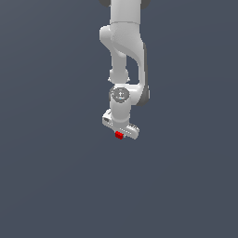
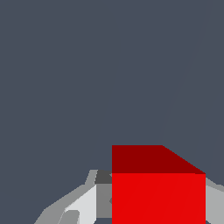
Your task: Pick up the red cube and move it to a goal position.
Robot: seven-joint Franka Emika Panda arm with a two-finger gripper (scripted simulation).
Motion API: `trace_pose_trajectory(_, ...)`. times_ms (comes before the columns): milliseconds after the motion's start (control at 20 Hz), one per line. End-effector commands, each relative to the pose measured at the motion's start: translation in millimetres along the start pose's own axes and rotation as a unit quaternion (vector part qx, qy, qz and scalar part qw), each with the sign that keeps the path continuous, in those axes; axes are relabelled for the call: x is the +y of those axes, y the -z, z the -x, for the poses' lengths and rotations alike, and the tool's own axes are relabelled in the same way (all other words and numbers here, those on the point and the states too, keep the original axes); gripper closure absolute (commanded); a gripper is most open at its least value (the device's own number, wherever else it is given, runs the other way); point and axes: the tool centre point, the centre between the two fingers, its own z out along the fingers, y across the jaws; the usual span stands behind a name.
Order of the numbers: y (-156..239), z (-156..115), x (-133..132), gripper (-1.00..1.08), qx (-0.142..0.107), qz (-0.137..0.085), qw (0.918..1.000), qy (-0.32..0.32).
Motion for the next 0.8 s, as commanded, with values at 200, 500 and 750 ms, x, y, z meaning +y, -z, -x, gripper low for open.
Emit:
trace_pose_trajectory(200,16.2,-3.8,-6.6,1.08,0.000,0.000,1.0000,0.000)
trace_pose_trajectory(500,50.5,-12.0,-20.2,1.08,0.000,0.000,1.0000,0.000)
trace_pose_trajectory(750,91.7,-22.3,-36.9,1.08,0.000,0.000,1.0000,0.000)
